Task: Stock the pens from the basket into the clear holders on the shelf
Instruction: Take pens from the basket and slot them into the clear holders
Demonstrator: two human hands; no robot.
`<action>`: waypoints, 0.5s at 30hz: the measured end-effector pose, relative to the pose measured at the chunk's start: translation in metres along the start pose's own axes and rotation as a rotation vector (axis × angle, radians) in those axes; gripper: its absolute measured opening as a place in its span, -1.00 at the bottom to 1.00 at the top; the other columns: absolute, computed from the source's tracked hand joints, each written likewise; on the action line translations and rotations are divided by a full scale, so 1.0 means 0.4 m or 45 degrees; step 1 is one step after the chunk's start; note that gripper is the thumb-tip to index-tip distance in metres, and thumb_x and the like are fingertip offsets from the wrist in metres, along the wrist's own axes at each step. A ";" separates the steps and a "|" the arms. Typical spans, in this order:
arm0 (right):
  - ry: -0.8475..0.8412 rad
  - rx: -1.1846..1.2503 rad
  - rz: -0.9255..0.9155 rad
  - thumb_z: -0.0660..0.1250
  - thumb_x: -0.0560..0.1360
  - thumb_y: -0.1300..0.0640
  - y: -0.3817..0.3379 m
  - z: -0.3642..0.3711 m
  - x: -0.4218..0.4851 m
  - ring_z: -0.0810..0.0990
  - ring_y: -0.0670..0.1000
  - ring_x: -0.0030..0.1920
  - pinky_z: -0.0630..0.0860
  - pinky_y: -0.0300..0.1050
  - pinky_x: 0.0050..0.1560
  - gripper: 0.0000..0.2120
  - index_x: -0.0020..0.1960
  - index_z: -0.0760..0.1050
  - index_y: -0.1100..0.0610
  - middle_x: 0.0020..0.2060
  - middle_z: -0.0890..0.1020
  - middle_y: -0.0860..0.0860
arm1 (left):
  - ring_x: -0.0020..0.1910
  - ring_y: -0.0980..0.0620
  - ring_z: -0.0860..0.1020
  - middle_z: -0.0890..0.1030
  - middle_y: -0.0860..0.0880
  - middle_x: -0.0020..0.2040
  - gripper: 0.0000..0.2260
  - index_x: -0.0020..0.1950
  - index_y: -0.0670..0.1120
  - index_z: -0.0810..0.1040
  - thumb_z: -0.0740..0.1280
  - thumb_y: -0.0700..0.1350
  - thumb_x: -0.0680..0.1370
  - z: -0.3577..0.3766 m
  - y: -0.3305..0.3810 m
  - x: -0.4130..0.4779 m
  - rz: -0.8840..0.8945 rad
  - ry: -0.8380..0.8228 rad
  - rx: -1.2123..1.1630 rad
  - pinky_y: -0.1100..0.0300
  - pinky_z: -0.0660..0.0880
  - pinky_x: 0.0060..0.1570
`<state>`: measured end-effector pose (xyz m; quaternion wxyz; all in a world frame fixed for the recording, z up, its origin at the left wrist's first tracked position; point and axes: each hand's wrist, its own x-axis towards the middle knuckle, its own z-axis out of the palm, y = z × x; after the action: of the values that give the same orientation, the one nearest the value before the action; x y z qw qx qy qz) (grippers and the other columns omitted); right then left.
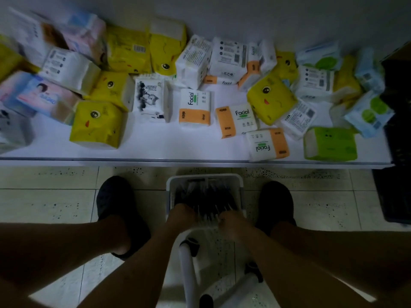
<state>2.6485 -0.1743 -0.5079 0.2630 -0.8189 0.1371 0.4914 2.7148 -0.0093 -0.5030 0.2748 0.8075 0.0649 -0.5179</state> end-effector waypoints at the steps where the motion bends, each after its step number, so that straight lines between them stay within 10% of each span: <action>1: -0.023 -0.008 -0.010 0.12 0.64 0.22 -0.002 0.007 0.004 0.45 0.17 0.27 0.33 -0.28 -0.01 -0.68 0.36 0.40 0.29 0.28 0.47 0.22 | -0.22 0.03 0.49 0.52 -0.06 -0.23 -0.86 -0.22 -0.13 0.51 0.31 -0.23 0.54 -0.002 0.004 -0.006 0.005 0.010 -0.020 0.18 0.52 -0.15; 7: -0.018 0.146 0.060 0.11 0.64 0.25 0.019 0.032 0.035 0.53 0.21 0.17 0.35 -0.34 -0.25 -0.71 0.20 0.52 0.36 0.18 0.55 0.28 | -0.34 -0.06 0.55 0.57 -0.17 -0.31 -0.80 -0.30 -0.18 0.49 0.38 -0.18 0.51 -0.009 0.012 -0.038 0.032 0.047 -0.176 0.20 0.52 -0.33; 15: 0.067 0.001 -0.028 0.19 0.59 0.18 0.004 0.043 0.021 0.46 0.15 0.26 0.43 -0.10 0.24 -0.68 0.28 0.48 0.30 0.24 0.50 0.21 | -0.28 -0.01 0.52 0.54 -0.10 -0.26 -0.83 -0.08 -0.20 0.51 0.17 -0.19 0.61 -0.025 0.028 -0.093 -0.165 -0.278 -0.493 0.13 0.54 -0.19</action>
<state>2.6393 -0.1656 -0.5222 0.2649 -0.8330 0.1351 0.4666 2.7102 -0.0069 -0.4632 0.3961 0.6731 0.1846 -0.5966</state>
